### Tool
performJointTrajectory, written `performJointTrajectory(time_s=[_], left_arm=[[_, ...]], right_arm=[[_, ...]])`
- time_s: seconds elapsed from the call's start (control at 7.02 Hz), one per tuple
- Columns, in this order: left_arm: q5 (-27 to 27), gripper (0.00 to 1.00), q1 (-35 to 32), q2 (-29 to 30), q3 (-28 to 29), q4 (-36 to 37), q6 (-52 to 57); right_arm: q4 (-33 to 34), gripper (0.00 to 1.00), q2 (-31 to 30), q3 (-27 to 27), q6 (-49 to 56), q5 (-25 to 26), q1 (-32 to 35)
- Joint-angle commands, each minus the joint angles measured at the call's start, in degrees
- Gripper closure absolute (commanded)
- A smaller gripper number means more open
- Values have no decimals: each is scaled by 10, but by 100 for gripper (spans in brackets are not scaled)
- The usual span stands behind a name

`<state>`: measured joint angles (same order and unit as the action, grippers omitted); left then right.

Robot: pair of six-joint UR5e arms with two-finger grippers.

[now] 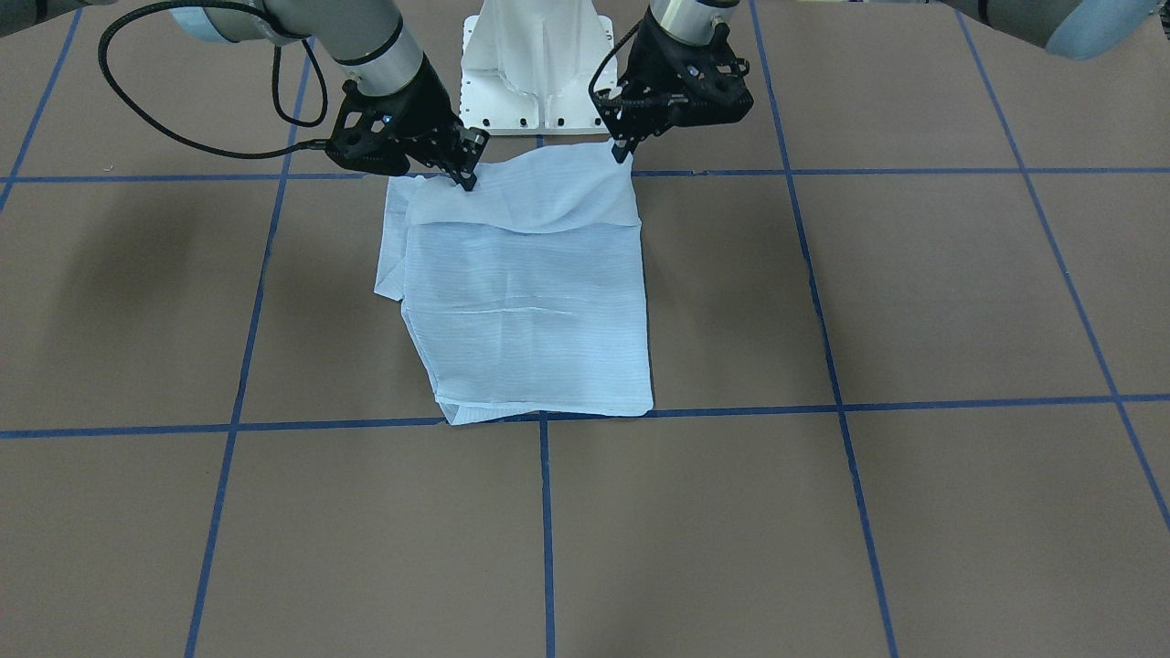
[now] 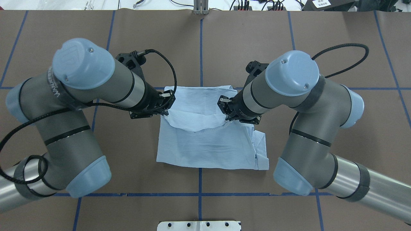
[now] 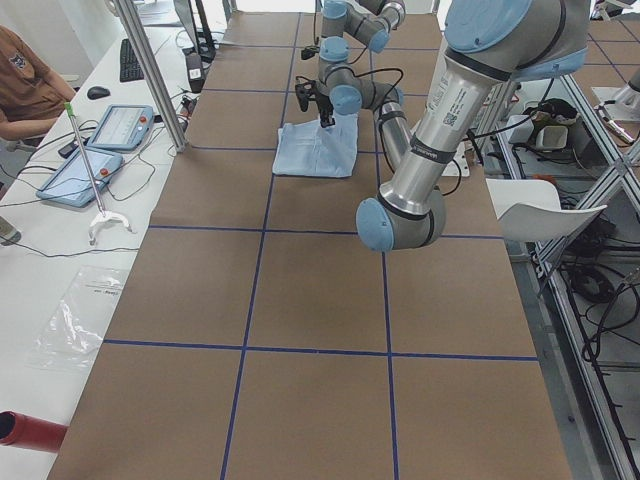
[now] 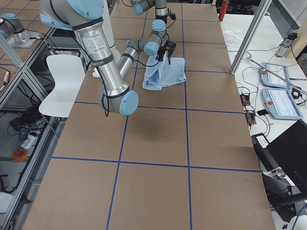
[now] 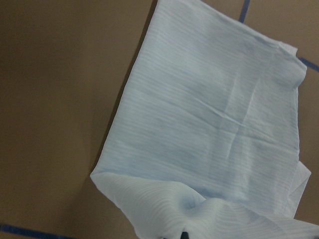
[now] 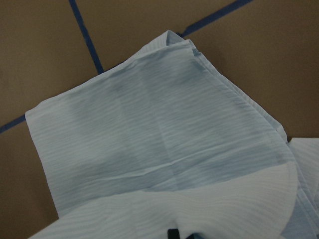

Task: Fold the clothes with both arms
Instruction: 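Press the fold flat with the right gripper while the left gripper withdraws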

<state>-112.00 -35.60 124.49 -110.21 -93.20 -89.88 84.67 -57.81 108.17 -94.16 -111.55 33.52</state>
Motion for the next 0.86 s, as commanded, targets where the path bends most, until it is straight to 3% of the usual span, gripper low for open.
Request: performJointTrajectory(time_s=[0.0,0.29,0.71], left_arm=[[-1,100,-31,10,94,-84,19],[-1,100,-38,25,145,-120,29],[1,100,-45,50,224,-183,29]], right_arm=[[-14,100,30,-60,29,25,16],[-142,100,44,-165,33,38,34],[-144,100,88,-224,36,39,41]])
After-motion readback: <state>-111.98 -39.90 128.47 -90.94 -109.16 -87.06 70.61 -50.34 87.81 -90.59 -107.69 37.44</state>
